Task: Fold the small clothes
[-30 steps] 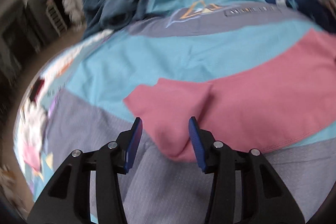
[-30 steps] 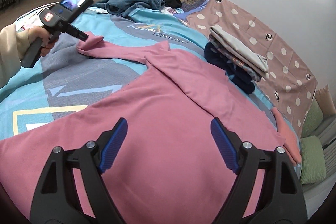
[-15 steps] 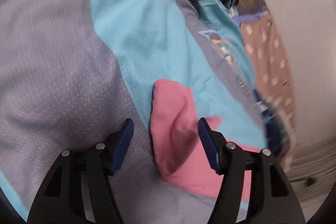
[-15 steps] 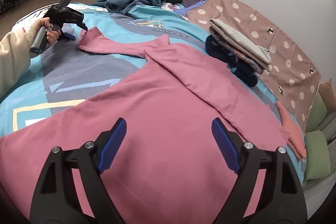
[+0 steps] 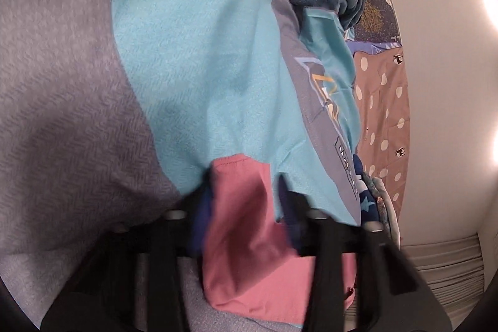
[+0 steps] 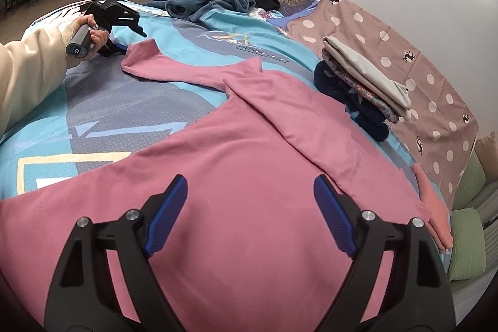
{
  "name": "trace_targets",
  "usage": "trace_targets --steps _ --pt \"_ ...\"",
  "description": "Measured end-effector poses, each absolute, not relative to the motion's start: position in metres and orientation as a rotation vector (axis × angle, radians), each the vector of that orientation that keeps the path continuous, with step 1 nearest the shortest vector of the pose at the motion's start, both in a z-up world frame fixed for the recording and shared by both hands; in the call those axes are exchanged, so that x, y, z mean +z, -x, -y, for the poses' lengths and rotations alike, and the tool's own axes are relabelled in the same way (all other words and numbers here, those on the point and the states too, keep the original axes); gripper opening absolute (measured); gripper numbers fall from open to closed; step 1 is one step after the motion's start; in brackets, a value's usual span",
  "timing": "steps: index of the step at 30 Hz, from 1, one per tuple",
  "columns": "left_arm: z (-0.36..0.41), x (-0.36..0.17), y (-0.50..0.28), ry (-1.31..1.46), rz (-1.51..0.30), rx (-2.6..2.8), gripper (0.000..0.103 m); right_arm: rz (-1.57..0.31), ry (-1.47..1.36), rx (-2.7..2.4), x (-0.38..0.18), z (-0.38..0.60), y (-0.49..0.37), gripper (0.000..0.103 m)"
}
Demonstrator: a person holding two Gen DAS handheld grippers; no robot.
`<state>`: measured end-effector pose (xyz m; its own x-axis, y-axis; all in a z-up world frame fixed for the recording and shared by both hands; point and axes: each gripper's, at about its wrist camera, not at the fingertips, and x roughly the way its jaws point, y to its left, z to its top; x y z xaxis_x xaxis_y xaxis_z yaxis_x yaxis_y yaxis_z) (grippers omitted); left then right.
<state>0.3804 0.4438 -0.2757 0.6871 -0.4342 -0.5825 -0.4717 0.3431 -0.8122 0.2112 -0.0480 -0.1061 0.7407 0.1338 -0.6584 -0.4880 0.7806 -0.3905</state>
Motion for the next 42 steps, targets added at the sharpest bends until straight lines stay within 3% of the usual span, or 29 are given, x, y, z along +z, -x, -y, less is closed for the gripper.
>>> trace_targets --steps 1,5,8,13,17,24,29,35,40,42 --pt "-0.439 -0.281 -0.382 1.273 -0.893 0.026 0.002 -0.651 0.587 0.362 -0.105 0.048 -0.211 0.085" --pt "-0.430 -0.259 -0.363 1.195 -0.753 0.147 0.001 -0.631 0.608 0.347 -0.100 0.048 -0.209 0.085" --pt "-0.394 -0.194 -0.357 0.905 -0.664 0.133 0.001 -0.625 0.593 0.319 -0.092 0.056 -0.217 0.085" --pt "-0.280 -0.084 -0.334 0.337 -0.526 0.102 0.001 -0.773 0.166 0.452 -0.054 0.096 -0.266 0.085" --pt "-0.188 -0.045 -0.309 -0.010 -0.428 0.043 0.002 -0.880 -0.120 0.588 -0.016 0.120 -0.313 0.085" --pt "-0.059 -0.057 -0.269 -0.424 -0.316 -0.046 0.002 -1.128 -0.321 0.778 -0.002 0.113 -0.387 0.085" --pt "-0.016 -0.079 -0.268 -0.515 -0.343 -0.103 0.002 -1.313 -0.457 0.693 -0.043 0.109 -0.418 0.082" --pt "0.008 -0.100 -0.255 -0.627 -0.346 -0.134 0.002 -1.521 -0.910 0.615 -0.118 0.140 -0.410 0.077" --pt "0.017 -0.116 -0.244 -0.693 -0.352 -0.152 0.002 -1.574 -1.086 0.524 -0.151 0.145 -0.412 0.063" --pt "0.018 -0.119 -0.239 -0.707 -0.353 -0.153 0.002 -1.597 -1.112 0.520 -0.157 0.138 -0.410 0.051"
